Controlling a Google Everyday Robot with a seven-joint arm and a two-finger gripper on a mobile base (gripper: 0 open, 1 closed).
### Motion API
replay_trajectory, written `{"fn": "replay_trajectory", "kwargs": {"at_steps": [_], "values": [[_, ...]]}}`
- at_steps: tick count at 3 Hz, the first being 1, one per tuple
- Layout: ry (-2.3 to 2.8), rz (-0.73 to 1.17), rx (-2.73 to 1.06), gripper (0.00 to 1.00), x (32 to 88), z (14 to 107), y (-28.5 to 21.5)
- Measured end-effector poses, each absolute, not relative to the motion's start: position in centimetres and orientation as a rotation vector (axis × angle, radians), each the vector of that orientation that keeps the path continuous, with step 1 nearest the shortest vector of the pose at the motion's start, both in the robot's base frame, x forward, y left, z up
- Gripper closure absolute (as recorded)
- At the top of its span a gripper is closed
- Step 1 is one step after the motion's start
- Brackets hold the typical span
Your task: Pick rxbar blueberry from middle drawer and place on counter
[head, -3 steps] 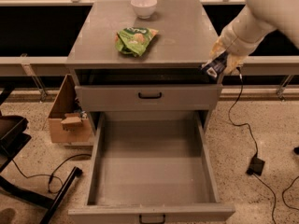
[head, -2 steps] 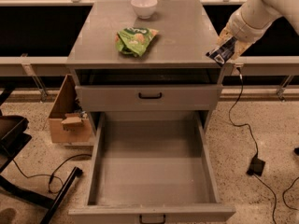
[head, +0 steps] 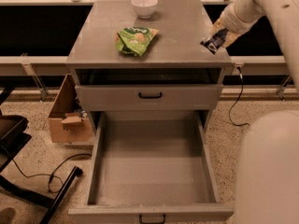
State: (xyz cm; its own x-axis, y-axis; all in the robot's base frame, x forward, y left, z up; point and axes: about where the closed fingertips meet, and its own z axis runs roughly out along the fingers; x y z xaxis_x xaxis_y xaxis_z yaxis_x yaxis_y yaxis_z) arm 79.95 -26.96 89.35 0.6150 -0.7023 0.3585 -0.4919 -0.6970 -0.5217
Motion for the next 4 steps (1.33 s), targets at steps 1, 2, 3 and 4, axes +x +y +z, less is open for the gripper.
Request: {"fn": "replay_trajectory", "kwargs": {"at_steps": [1,2,3,4], "values": [[0.901,-0.843,-2.336,1.00,85.4,89.7,-24.9],[0.869,-0.931,-2.217,1.00,87.6,92.9,-23.9],[0.868,-0.948,-2.200,0.73,87.7,93.7,-24.1],[0.868,-0.948,-2.200,0.50,87.7,93.7,-24.1]]}}
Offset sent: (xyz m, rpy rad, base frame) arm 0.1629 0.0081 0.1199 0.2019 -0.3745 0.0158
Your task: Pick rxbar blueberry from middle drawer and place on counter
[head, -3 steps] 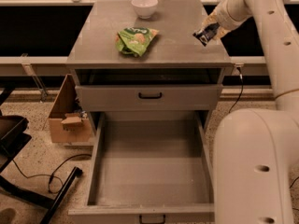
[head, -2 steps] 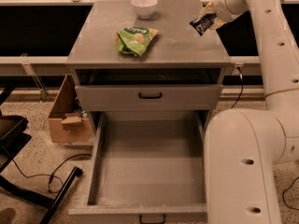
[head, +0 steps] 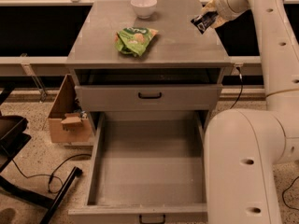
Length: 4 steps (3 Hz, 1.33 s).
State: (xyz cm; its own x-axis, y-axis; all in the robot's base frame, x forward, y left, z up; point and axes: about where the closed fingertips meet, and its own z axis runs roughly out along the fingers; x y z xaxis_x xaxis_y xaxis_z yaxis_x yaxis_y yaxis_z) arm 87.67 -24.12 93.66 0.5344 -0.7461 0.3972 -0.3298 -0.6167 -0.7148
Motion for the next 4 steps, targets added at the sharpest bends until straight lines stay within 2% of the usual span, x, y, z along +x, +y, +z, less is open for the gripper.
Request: {"fn": "replay_trajectory", "kwargs": {"at_steps": [2,4], "values": [[0.868,-0.948,-2.200,0.04,87.68,93.65,-24.11],[0.874,-0.953,-2.194,0.00,87.73,93.79,-24.22]]}}
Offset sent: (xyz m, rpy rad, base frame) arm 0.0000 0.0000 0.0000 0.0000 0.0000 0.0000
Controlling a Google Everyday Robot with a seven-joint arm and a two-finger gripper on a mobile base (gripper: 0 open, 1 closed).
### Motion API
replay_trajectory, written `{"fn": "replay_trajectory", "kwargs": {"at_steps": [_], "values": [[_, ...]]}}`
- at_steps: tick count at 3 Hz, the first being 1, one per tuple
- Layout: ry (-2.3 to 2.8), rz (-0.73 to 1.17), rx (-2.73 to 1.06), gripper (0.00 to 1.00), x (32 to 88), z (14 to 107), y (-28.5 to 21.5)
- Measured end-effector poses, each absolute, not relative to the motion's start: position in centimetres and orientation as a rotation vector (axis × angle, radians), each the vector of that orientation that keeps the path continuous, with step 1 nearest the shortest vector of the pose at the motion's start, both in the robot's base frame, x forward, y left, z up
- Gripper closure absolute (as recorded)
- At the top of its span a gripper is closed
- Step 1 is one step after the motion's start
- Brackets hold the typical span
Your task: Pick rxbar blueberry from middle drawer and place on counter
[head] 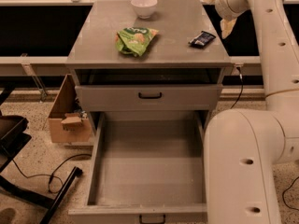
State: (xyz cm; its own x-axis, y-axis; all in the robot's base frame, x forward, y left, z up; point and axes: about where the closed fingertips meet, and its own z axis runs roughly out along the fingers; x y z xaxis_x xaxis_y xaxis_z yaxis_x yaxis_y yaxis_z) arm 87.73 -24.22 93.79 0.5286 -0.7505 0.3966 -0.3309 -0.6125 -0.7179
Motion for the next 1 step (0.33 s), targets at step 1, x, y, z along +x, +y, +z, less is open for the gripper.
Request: {"fn": "replay_trajectory", "kwargs": {"at_steps": [1], "values": [[0.896,-0.968,-2.171,0.00,87.91,94.28,-24.60]]}}
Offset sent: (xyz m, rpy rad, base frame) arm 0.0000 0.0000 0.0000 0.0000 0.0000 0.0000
